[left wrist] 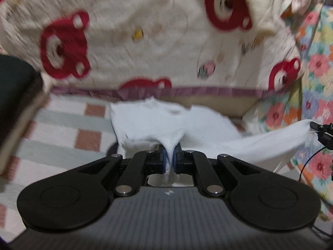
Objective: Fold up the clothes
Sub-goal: 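Pinch the shirt hem with both grippers and lift it toward the collar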
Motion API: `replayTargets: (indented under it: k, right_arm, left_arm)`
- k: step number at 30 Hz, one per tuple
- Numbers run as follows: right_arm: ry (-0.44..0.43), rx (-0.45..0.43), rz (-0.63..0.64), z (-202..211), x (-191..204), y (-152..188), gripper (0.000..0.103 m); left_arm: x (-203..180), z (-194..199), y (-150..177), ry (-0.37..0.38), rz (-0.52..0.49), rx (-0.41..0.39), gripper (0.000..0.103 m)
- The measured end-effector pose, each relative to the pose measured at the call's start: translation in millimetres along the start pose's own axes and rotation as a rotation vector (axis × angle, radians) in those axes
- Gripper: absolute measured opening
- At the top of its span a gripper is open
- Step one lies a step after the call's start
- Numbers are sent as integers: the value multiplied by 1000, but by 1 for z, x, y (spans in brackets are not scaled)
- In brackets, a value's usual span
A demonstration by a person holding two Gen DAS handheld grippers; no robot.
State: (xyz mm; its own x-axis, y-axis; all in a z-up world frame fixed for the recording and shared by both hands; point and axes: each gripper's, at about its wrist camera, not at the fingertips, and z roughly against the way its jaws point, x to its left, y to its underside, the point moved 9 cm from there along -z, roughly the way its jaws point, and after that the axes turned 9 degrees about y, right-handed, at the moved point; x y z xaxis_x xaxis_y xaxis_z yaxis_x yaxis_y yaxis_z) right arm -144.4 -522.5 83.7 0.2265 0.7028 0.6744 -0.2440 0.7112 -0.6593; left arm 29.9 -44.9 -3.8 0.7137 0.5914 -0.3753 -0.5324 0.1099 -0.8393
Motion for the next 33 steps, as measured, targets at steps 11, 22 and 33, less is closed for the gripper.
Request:
replayTargets:
  k: [11,22,33]
  right_arm:
    - [113,130,11,16,-10,-5,8]
    - [159,238,52,6,-19,5,8]
    - [272,524,309,-196,-23,-76,8]
  left_arm:
    - [-29,23,-1,26,-106,147,6]
    - [-23,24,34,54,-87,302,6]
    - [57,-118,-75,-204,-215,296,6]
